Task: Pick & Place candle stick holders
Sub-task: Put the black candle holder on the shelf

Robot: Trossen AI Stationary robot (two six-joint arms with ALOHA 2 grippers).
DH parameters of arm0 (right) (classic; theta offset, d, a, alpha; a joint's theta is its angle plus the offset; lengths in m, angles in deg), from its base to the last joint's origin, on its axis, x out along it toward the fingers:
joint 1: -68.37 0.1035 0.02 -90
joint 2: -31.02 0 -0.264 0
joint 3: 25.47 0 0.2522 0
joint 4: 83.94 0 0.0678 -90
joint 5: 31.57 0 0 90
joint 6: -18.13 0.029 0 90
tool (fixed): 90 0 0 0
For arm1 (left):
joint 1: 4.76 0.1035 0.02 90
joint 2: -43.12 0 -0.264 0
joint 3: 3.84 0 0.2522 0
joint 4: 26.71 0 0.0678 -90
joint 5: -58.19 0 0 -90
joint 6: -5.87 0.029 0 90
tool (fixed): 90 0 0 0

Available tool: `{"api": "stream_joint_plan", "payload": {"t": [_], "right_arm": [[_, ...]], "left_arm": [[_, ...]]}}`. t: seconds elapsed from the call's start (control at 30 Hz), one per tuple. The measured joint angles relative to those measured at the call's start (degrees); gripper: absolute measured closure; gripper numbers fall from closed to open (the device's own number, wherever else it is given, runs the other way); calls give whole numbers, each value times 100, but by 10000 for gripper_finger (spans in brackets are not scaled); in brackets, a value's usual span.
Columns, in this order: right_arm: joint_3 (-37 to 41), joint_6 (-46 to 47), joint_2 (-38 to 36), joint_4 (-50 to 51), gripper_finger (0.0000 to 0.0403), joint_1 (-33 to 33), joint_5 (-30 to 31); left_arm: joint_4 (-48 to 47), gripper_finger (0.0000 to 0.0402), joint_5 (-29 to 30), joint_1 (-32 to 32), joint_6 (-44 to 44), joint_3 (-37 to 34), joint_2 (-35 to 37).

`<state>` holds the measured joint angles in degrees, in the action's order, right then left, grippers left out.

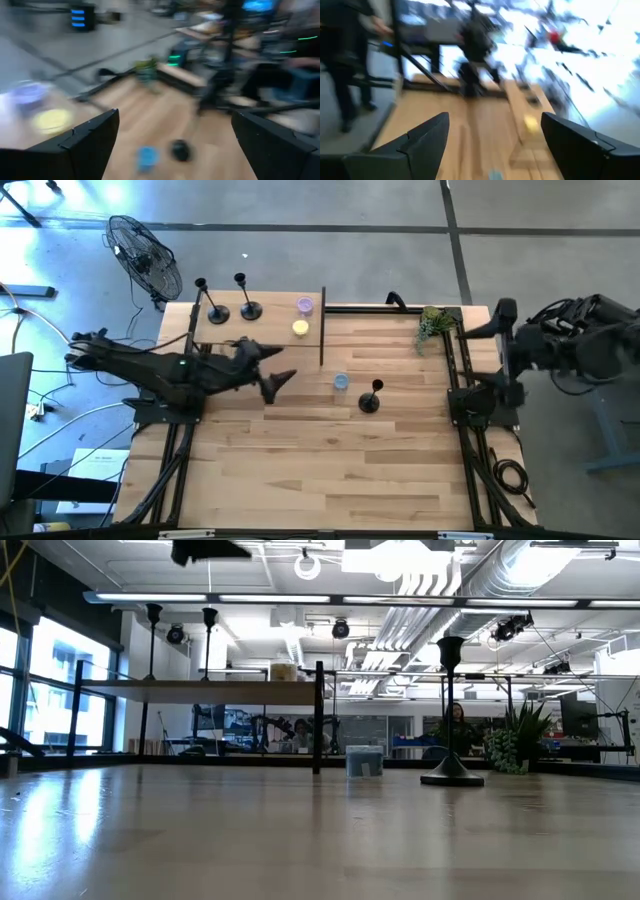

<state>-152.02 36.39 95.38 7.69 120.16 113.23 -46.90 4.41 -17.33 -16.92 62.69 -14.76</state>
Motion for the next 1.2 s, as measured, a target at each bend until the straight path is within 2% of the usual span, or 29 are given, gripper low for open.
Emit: {"api": "stream_joint_plan", "payload": {"t": [0.13,0.3,0.5,0.63,0.7,0.8,0.97,1.07,1.2], "right_arm": [[227,1811,34,1213,91,-2,234],[1272,2402,33,961,91,-5,257],[2816,4353,-76,1035,91,-8,480],[3986,5701,-90,725,91,-9,537],[4598,6056,-82,258,91,-67,664],[5523,5999,10,-1007,91,-301,829],[6937,4533,176,-3822,91,-836,980],[7597,4247,240,-5255,91,-1192,917],[8286,3883,232,-6608,91,-1530,802]], "left_arm": [[-17,23,-537,-268,-15,-1,449],[-21,23,-731,-514,-33,-1,791],[-15,23,-1236,-554,-32,-1,915],[-13,23,-1669,-550,-28,-1,862],[-26,23,-1804,-550,-22,-1,840],[-18,23,-1955,-550,-19,-1,846],[-7,23,-2069,-548,-19,-1,848],[24,23,-2097,-548,-20,-1,852],[30,23,-2117,-548,-21,-1,850]]}}
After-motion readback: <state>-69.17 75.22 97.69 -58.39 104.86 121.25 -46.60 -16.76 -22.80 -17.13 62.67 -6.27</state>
